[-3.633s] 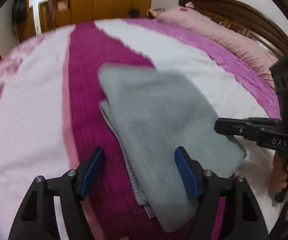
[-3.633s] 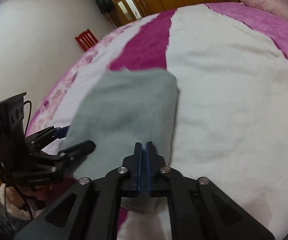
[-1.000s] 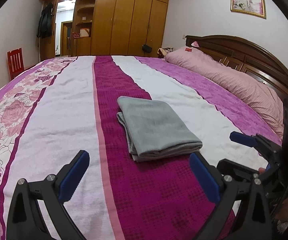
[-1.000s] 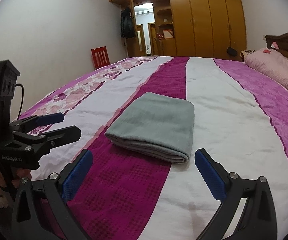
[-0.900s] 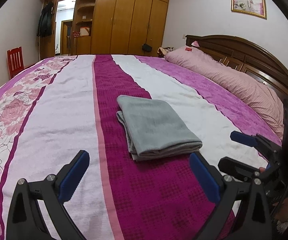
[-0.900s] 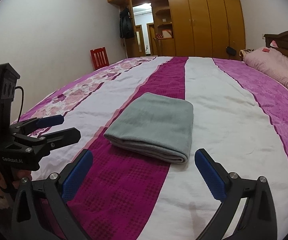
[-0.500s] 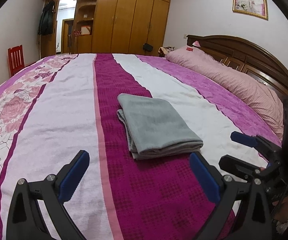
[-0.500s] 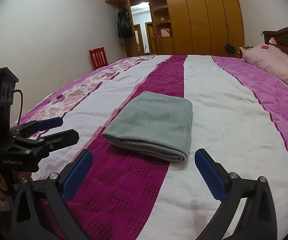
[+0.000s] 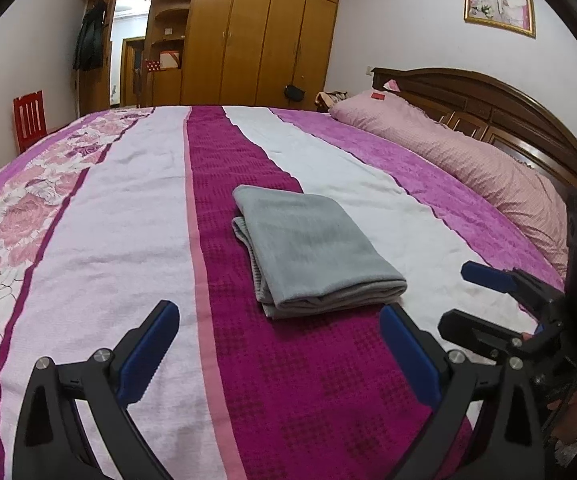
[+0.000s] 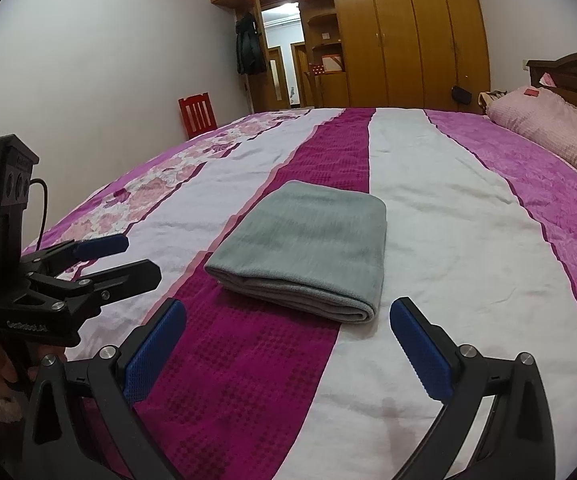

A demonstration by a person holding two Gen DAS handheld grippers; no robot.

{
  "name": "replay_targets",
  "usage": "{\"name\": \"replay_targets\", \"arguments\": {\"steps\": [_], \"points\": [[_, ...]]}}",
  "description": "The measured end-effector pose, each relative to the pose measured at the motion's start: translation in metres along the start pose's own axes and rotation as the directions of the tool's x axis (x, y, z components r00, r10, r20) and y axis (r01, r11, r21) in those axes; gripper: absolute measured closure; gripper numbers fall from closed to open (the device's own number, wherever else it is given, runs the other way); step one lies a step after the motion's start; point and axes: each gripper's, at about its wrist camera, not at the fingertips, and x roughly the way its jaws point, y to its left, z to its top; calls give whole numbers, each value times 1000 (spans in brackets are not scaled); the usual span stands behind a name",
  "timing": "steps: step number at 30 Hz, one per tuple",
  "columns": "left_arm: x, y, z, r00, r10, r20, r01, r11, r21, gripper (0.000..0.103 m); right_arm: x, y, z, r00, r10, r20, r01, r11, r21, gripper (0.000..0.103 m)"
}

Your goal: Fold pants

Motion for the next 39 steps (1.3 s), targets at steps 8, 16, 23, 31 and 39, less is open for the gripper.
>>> {"name": "replay_targets", "arguments": {"steps": [8,16,23,31,39], "points": [[-2,3,1,1000,-6,-11,5,1000,-17,1,2,0,0,1000,2,-8,-2,1000,-8,0],[-2,5,1,1000,-12,-22,11,999,-32,1,3,1,-1,1000,8,-14,-8,1000,-11,0],[-3,6,0,1000,-7,-27,6,999,-31,1,3,3,-2,1000,11,-16,-11,1000,-23,0],[-2,3,-1,999,-10,-31,10,1000,-21,1,2,3,-2,1000,1,-9,-1,1000,-17,0],[1,1,-2,999,2,-37,-2,1000,-12,1,0,1,-1,1000,-12,-3,12,1000,-4,0]]}}
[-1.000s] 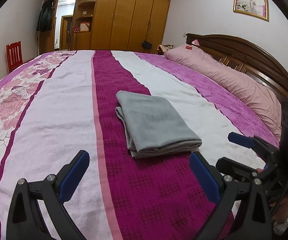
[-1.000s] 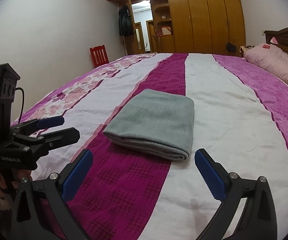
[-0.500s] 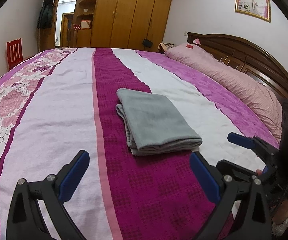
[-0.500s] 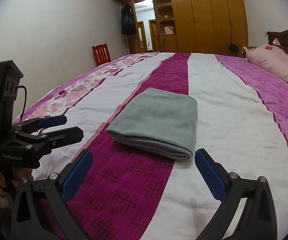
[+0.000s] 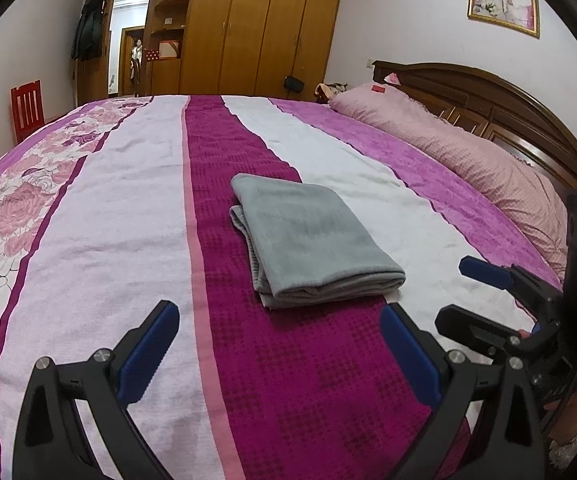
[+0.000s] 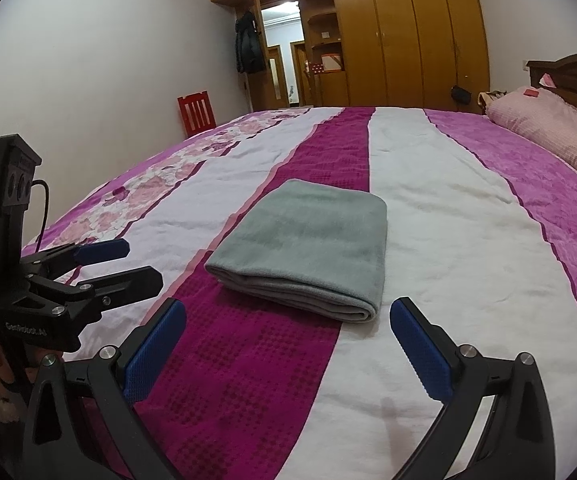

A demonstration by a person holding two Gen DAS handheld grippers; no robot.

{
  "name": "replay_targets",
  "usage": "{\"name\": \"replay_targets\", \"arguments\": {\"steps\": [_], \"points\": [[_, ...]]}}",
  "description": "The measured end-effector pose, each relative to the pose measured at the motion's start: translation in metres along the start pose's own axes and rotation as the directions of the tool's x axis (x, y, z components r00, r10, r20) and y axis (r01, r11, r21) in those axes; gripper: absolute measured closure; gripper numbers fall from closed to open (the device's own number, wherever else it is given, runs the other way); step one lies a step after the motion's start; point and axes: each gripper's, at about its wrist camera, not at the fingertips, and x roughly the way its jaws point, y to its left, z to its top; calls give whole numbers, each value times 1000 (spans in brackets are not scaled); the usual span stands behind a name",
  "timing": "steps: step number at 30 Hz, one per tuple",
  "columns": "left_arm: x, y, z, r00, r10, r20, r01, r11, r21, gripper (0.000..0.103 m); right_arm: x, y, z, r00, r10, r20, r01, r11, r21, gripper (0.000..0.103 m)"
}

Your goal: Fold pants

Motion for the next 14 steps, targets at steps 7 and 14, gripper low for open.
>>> {"name": "replay_targets", "arguments": {"steps": [7,14], "points": [[2,0,0,1000,-2,-5,2,1000,1,1,-2,-5,1,1000,-7,6,7,999,32,0],[1,-4,-2,1000,-2,2,2,1000,31,1,-1,-7,2,1000,-2,-1,2,999,41,0]]}}
